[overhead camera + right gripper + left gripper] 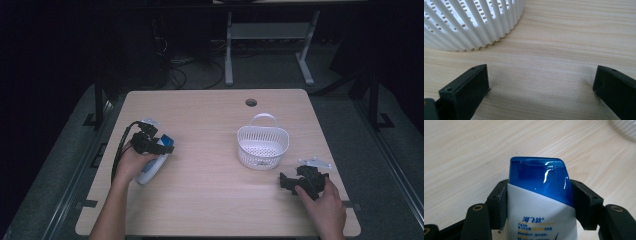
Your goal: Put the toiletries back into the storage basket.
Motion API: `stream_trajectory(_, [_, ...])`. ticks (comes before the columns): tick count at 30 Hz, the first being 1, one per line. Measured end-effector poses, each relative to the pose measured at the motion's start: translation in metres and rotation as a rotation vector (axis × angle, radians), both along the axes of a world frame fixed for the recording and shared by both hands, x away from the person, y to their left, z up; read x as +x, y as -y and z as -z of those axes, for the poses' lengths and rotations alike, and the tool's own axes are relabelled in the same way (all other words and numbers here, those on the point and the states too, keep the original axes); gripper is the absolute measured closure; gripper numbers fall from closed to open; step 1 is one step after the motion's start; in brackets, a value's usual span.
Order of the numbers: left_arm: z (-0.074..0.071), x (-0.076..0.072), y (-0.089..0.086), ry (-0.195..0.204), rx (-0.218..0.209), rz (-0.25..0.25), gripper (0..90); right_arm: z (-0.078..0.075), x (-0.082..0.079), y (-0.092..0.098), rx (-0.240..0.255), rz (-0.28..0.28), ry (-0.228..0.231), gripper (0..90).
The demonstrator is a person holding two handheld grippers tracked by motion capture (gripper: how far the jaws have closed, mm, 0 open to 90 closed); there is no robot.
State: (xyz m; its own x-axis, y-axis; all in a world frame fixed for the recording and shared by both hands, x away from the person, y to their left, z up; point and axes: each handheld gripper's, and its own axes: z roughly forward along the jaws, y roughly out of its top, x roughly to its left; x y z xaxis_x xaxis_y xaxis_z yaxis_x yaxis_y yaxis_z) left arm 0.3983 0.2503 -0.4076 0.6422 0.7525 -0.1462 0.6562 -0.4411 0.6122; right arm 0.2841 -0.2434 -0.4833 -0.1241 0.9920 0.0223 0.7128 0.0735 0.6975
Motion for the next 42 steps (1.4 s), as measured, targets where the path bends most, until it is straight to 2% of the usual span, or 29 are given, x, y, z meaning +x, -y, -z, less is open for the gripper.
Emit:
stream_trajectory(5, [-0.007,-0.004,-0.014,0.028,-0.093,-0.006,37.1,0.000,0.000,0.000,0.000,0.000,0.000,0.0])
stream_trajectory(13, [-0.018,-0.010,-0.031,0.065,-0.197,-0.001,37.3,0.000,0.000,0.000,0.000,0.000,0.000,0.0])
stream_trajectory(24, [-0.029,-0.015,-0.040,0.100,-0.251,0.000,37.4,0.000,0.000,0.000,0.000,0.000,0.000,0.0])
stream_trajectory(30, [-0.034,-0.018,-0.042,0.146,-0.284,0.016,37.6,0.000,0.000,0.000,0.000,0.000,0.000,0.0])
stream_trajectory(35, [-0.037,-0.020,-0.040,0.202,-0.311,0.051,37.6,0.000,0.000,0.000,0.000,0.000,0.000,0.0])
stream_trajectory(39, [-0.039,-0.020,-0.037,0.212,-0.341,0.075,37.5,0.000,0.000,0.000,0.000,0.000,0.000,0.0])
stream_trajectory(42, [-0.040,-0.021,-0.033,0.230,-0.339,0.091,37.5,0.000,0.000,0.000,0.000,0.000,0.000,0.0])
